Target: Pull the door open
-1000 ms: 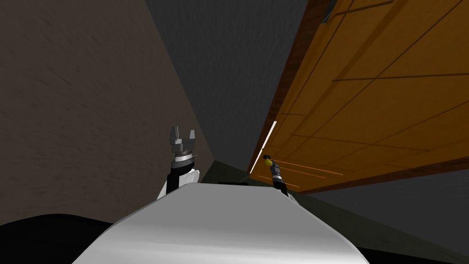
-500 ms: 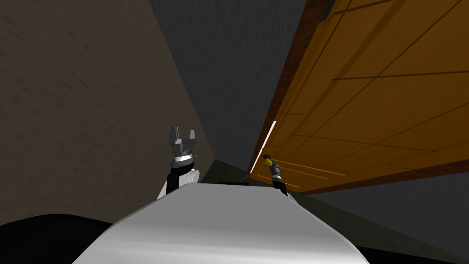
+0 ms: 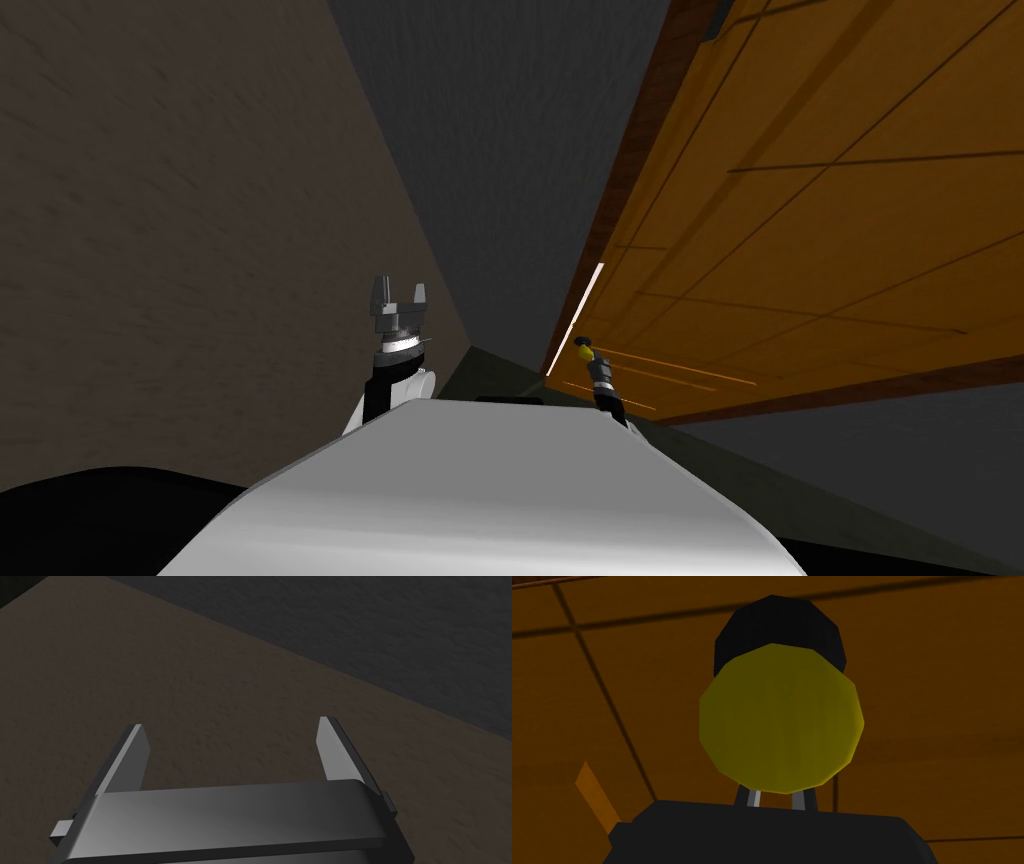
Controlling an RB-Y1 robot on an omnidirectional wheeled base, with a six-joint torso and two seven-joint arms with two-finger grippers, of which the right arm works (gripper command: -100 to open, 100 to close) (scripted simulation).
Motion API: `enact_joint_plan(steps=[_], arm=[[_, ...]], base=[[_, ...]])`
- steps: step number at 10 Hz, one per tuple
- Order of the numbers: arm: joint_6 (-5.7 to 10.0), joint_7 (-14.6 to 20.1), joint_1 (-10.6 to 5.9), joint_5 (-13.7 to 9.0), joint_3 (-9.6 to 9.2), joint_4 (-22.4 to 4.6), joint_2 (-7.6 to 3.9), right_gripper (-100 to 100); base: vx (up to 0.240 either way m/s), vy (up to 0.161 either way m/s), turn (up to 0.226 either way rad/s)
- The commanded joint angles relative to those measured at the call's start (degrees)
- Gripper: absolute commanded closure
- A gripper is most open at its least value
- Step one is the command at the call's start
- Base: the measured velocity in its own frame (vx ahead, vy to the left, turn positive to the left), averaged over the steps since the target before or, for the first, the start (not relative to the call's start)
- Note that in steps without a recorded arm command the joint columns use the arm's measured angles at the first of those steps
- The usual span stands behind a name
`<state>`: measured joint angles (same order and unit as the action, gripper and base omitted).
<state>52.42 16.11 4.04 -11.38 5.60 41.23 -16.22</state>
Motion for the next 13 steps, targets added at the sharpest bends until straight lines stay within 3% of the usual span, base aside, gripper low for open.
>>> enact_joint_plan(steps=[1, 2, 7, 9, 10, 11, 13], arm=[[0.06, 1.8, -0.42, -0.2, -1.15, 1.26, 0.47, 100], [-0.1, 4.07, -0.61, -1.36, -1.67, 1.19, 0.39, 100], [-0.1, 4.18, -0.61, -1.36, -1.67, 1.08, 0.39, 100], [-0.43, 7.92, -0.96, -3.64, -2.71, 1.06, 0.23, 100], [-0.43, 8.92, -0.96, -3.64, -2.71, 1.06, 0.23, 100], [-1.76, 9.83, -0.09, -4.77, -2.17, 0.82, -0.1, -100], [-1.99, 12.24, -0.2, -5.88, -2.57, 1.14, 0.2, -100]], base=[[-0.046, -0.012, 0.067], [-0.044, -0.011, 0.067], [-0.009, -0.001, -0.002], [-0.041, -0.016, 0.079], [-0.053, -0.021, 0.08], [-0.063, -0.029, 0.025], [-0.079, -0.027, -0.004]])
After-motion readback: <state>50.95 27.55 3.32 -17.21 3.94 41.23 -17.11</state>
